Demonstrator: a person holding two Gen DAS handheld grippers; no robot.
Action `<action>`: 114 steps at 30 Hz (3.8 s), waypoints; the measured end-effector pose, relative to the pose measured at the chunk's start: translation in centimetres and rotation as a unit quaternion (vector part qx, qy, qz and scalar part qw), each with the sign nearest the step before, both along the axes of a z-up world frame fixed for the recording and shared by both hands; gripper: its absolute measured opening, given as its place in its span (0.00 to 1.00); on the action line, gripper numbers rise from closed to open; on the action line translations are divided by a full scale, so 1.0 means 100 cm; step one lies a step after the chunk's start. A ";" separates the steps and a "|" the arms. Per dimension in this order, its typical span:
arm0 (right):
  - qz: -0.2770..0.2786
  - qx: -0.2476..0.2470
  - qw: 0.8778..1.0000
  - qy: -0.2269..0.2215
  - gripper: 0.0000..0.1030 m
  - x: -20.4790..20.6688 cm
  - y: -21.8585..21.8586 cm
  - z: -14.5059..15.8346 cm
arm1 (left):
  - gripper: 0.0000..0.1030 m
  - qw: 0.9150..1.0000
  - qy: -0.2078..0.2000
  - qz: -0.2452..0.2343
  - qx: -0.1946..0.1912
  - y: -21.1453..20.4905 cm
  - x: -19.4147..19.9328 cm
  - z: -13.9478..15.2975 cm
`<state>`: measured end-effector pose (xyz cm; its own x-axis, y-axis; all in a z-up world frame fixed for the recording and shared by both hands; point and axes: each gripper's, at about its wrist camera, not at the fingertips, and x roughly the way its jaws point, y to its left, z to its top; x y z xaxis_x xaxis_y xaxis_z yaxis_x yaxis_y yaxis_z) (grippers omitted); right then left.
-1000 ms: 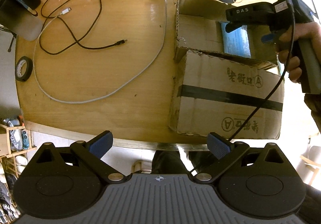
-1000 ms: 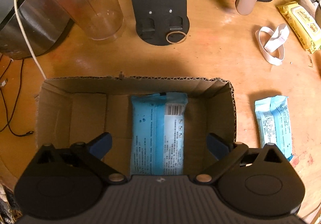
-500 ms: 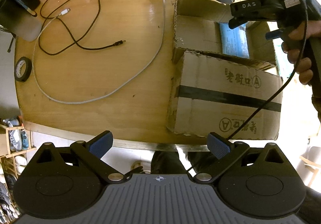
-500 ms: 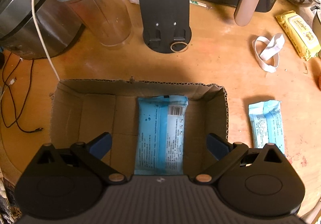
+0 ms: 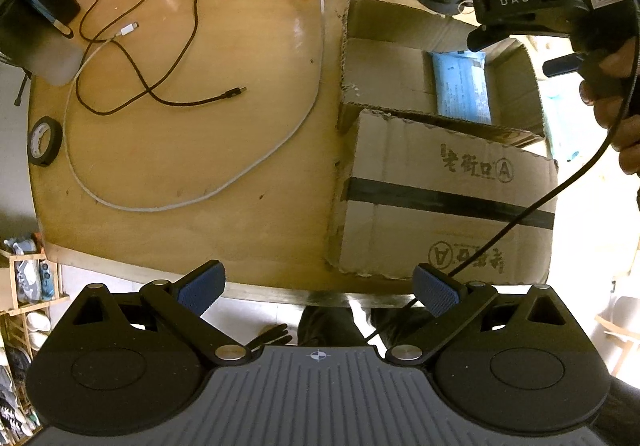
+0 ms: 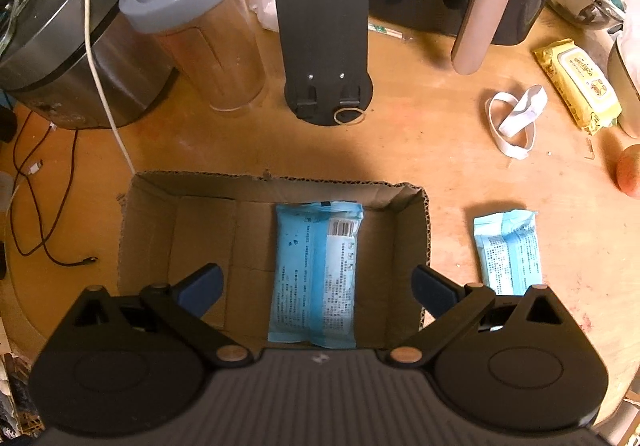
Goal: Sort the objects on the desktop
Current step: 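Raise the open right gripper and move it toward the smaller blue packet, then lower the open right gripper over the smaller blue packet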
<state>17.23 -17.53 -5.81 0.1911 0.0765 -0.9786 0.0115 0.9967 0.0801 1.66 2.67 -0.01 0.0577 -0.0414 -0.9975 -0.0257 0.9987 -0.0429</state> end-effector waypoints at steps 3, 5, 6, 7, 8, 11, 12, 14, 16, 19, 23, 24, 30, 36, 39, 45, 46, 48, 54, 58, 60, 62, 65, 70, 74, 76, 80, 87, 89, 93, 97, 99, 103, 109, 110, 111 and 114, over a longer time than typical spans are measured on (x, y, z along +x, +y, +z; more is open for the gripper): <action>-0.003 -0.001 1.000 0.000 1.00 0.000 -0.003 0.001 | 1.00 1.000 -0.001 0.000 0.001 -0.001 0.000 0.001; -0.003 -0.003 1.000 0.001 1.00 -0.001 -0.006 0.001 | 1.00 1.000 -0.001 0.001 0.001 -0.002 0.000 0.001; -0.002 -0.005 1.000 0.001 1.00 -0.002 -0.007 0.002 | 1.00 1.000 -0.001 0.001 0.002 -0.003 0.000 0.001; -0.002 -0.006 1.000 0.001 1.00 -0.002 -0.009 0.002 | 1.00 1.000 -0.001 0.000 0.002 -0.004 0.000 0.001; -0.003 -0.006 1.000 0.001 1.00 -0.002 -0.011 0.002 | 1.00 1.000 -0.001 0.000 0.002 -0.005 0.000 0.002; -0.007 -0.006 1.000 0.002 1.00 -0.003 -0.018 0.002 | 1.00 1.000 -0.002 -0.003 0.002 -0.009 0.000 0.002; -0.008 -0.006 1.000 0.002 1.00 -0.003 -0.020 0.002 | 1.00 1.000 -0.002 -0.003 0.002 -0.010 0.000 0.002; -0.010 -0.006 1.000 0.002 1.00 -0.004 -0.025 0.001 | 1.00 1.000 -0.002 -0.004 0.002 -0.012 0.000 0.002; -0.014 -0.008 1.000 0.002 1.00 -0.005 -0.030 -0.001 | 1.00 1.000 -0.002 -0.005 0.002 -0.014 -0.001 0.002; -0.020 -0.009 1.000 0.003 1.00 -0.007 -0.037 -0.002 | 1.00 1.000 -0.002 -0.006 0.002 -0.017 -0.001 0.002; -0.025 -0.010 1.000 0.003 1.00 -0.009 -0.046 -0.003 | 1.00 1.000 -0.002 -0.009 0.003 -0.022 -0.001 0.003; -0.025 -0.010 1.000 0.003 1.00 -0.009 -0.048 -0.003 | 1.00 1.000 -0.003 -0.010 0.003 -0.023 -0.001 0.003; -0.032 -0.011 0.999 0.005 1.00 -0.011 -0.059 -0.005 | 1.00 1.000 -0.003 -0.014 0.005 -0.030 -0.001 0.003; -0.035 -0.011 0.999 0.005 1.00 -0.012 -0.069 -0.003 | 1.00 1.000 -0.004 -0.018 0.006 -0.036 -0.001 0.004; -0.036 -0.011 0.999 0.005 1.00 -0.013 -0.073 -0.003 | 1.00 1.000 -0.004 -0.019 0.006 -0.038 -0.001 0.004; -0.041 -0.011 0.999 0.003 1.00 -0.013 -0.082 -0.002 | 1.00 1.000 -0.005 -0.022 0.006 -0.044 -0.002 0.005; -0.041 -0.011 0.999 0.003 1.00 -0.013 -0.083 -0.002 | 1.00 1.000 -0.004 -0.022 0.006 -0.045 -0.003 0.005; -0.042 -0.010 0.999 0.002 1.00 -0.014 -0.086 -0.002 | 1.00 1.000 -0.004 -0.022 0.007 -0.046 -0.003 0.004; -0.044 -0.010 0.999 0.003 1.00 -0.015 -0.093 -0.003 | 1.00 1.000 -0.003 -0.025 0.007 -0.052 -0.004 0.005; -0.044 -0.009 0.999 0.004 1.00 -0.016 -0.097 -0.004 | 1.00 1.000 -0.003 -0.027 0.007 -0.056 -0.004 0.005; -0.044 -0.010 0.999 0.005 1.00 -0.016 -0.099 -0.004 | 1.00 1.000 -0.002 -0.027 0.007 -0.057 -0.005 0.005; -0.044 -0.009 0.999 0.004 1.00 -0.016 -0.102 -0.004 | 1.00 1.000 -0.002 -0.027 0.008 -0.059 -0.005 0.005; -0.046 -0.009 0.999 0.003 1.00 -0.016 -0.106 -0.003 | 1.00 1.000 -0.001 -0.028 0.008 -0.062 -0.005 0.004; -0.047 -0.010 0.999 0.003 1.00 -0.016 -0.112 -0.003 | 1.00 1.000 0.000 -0.030 0.009 -0.066 -0.005 0.004; -0.049 -0.011 0.999 0.005 1.00 -0.016 -0.117 -0.005 | 1.00 0.999 0.001 -0.032 0.010 -0.070 -0.005 0.004; -0.049 -0.012 0.999 0.006 1.00 -0.016 -0.120 -0.006 | 1.00 0.999 0.001 -0.033 0.010 -0.072 -0.004 0.004; -0.051 -0.012 0.999 0.007 1.00 -0.017 -0.125 -0.007 | 1.00 0.999 0.002 -0.035 0.011 -0.075 -0.004 0.004; -0.056 -0.013 0.998 0.008 1.00 -0.017 -0.135 -0.009 | 1.00 0.999 0.003 -0.037 0.013 -0.079 -0.004 0.003; -0.056 -0.014 0.998 0.009 1.00 -0.018 -0.137 -0.010 | 1.00 0.999 0.003 -0.037 0.013 -0.080 -0.004 0.003; -0.057 -0.015 0.998 0.010 1.00 -0.019 -0.142 -0.011 | 1.00 0.999 0.004 -0.038 0.014 -0.082 -0.004 0.003; -0.057 -0.015 0.998 0.009 1.00 -0.021 -0.147 -0.011 | 1.00 0.999 0.004 -0.039 0.014 -0.085 -0.004 0.003; -0.057 -0.016 0.998 0.008 1.00 -0.021 -0.149 -0.011 | 1.00 0.999 0.004 -0.040 0.014 -0.087 -0.004 0.003; -0.057 -0.017 0.998 0.008 1.00 -0.021 -0.154 -0.011 | 1.00 0.999 0.003 -0.041 0.015 -0.090 -0.004 0.003; -0.058 -0.018 0.998 0.008 1.00 -0.022 -0.161 -0.011 | 1.00 0.999 0.004 -0.041 0.015 -0.095 -0.005 0.003; -0.058 -0.018 0.998 0.008 1.00 -0.022 -0.162 -0.011 | 1.00 0.999 0.004 -0.041 0.015 -0.096 -0.005 0.003; -0.059 -0.018 0.998 0.008 1.00 -0.022 -0.163 -0.011 | 1.00 0.999 0.004 -0.041 0.015 -0.097 -0.005 0.003; -0.060 -0.018 0.998 0.009 1.00 -0.023 -0.167 -0.012 | 1.00 0.999 0.005 -0.041 0.015 -0.100 -0.005 0.002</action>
<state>14.96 -34.26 -6.98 0.1799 0.0193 -0.9835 0.1323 0.9903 0.0436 1.11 -7.32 0.22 0.0464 -0.0150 -0.9988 0.0569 0.9983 -0.0124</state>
